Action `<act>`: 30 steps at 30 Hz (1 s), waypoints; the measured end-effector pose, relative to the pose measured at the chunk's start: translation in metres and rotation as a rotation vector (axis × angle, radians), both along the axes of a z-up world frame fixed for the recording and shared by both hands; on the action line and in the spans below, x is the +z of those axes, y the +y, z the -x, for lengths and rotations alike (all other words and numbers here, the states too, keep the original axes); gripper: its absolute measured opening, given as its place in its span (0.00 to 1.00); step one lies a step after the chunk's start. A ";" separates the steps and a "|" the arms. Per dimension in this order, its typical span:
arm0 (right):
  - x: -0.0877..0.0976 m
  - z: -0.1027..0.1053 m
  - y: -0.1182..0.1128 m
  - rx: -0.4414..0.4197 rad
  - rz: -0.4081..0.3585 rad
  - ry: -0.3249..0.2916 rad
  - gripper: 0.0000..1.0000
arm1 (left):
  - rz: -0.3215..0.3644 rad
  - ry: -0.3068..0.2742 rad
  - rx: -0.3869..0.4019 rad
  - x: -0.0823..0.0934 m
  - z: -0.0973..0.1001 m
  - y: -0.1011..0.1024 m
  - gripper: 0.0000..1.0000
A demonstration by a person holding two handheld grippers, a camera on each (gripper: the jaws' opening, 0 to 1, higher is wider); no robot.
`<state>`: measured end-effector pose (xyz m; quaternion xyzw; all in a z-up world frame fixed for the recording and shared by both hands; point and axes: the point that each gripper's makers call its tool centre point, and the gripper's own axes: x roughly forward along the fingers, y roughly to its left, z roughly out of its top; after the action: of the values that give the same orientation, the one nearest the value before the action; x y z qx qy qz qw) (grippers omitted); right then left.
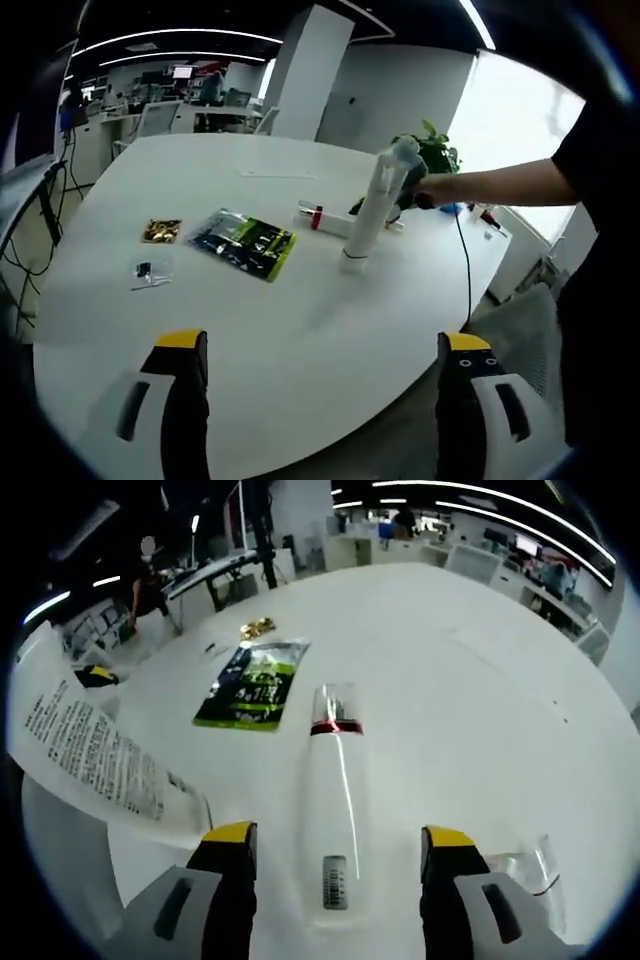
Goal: Arrange the skincare products in the storage area until every visible bottle or jar stands upright without overlapping.
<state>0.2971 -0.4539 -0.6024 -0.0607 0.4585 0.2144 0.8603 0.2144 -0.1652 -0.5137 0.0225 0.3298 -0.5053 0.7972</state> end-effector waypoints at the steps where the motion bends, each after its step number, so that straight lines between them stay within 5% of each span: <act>1: -0.002 -0.002 0.000 0.000 -0.001 0.000 0.65 | 0.003 0.006 0.002 0.000 0.000 0.000 0.87; 7: -0.003 -0.007 0.005 -0.002 -0.018 -0.014 0.51 | 0.044 0.036 0.061 0.002 -0.010 0.006 0.86; 30: -0.017 -0.018 0.006 0.074 0.055 0.004 0.28 | 0.072 0.035 0.110 0.006 -0.016 0.012 0.84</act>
<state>0.3146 -0.4477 -0.6194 -0.1011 0.4635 0.2335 0.8488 0.2303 -0.1535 -0.5077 -0.0332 0.3261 -0.4724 0.8182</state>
